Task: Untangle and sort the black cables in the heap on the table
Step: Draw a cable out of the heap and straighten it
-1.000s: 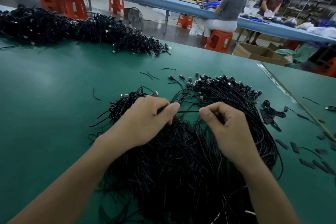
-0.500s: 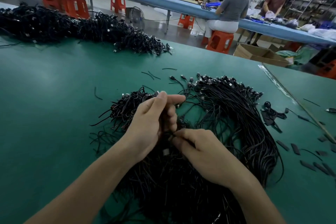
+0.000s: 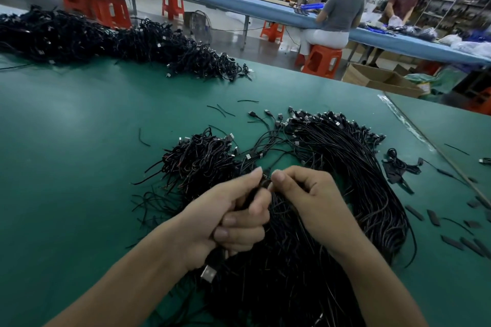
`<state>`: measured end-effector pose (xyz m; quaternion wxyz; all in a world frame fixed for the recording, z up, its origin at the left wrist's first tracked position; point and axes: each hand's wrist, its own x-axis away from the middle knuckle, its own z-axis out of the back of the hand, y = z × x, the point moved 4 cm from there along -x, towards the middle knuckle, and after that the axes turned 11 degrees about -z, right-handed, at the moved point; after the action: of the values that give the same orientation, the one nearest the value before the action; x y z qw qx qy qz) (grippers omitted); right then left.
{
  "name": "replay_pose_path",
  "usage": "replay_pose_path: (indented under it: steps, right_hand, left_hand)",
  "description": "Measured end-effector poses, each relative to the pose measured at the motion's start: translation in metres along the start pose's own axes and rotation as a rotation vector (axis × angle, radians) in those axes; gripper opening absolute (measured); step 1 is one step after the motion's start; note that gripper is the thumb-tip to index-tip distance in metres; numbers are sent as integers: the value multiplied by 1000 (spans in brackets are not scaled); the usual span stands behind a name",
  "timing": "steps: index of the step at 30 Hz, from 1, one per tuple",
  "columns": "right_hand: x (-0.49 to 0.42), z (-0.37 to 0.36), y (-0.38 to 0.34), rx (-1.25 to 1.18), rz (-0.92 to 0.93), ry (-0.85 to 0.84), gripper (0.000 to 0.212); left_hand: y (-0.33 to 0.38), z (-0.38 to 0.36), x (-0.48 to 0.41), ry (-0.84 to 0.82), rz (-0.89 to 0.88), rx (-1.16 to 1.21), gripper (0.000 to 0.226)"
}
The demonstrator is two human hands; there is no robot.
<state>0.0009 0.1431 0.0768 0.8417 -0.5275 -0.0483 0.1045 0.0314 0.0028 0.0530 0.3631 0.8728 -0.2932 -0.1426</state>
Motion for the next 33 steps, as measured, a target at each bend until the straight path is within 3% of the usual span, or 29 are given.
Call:
replay_pose_path:
  steps: [3,6,9,11,13,16,20,23,27,29,33]
  right_hand:
    - [4,-14,5,105,-54,-82,26]
    - [15,-25,6,243,-73,-254,29]
    - [23,-21,-2,350,-40,-304,33]
    - [19,-10,-8,342,1,-207,24]
    - [13,0,-13,317,56,-99,19]
    - [8,6,-15,181,89,-37,15]
    - [2,11,-9,39,87,84,25]
    - [3,2,1,36,-9,58,20]
    - [14,-23,5,184,-76,-177,19]
    - [21,-30,1,278,-80,-285,26]
    - [27,-18,-12,425,-37,-325,26]
  left_hand:
    - [13,4,-10,158,-220,116,46]
    - [22,15,-17,343,-463,-2,46]
    - [22,22,-15,371,-574,-415,41]
    - [17,19,-13,365,-540,-829,34]
    - [10,11,-12,305,-439,-976,44]
    - [2,11,-11,209,-221,-797,62]
    - [1,9,-5,43,-17,-354,54]
    - [12,7,-4,-23,-126,32,44]
    - [29,11,-12,70,-438,159,33]
    - [29,16,-14,185,-546,-53,40]
    - [24,24,-9,379,-609,-797,40]
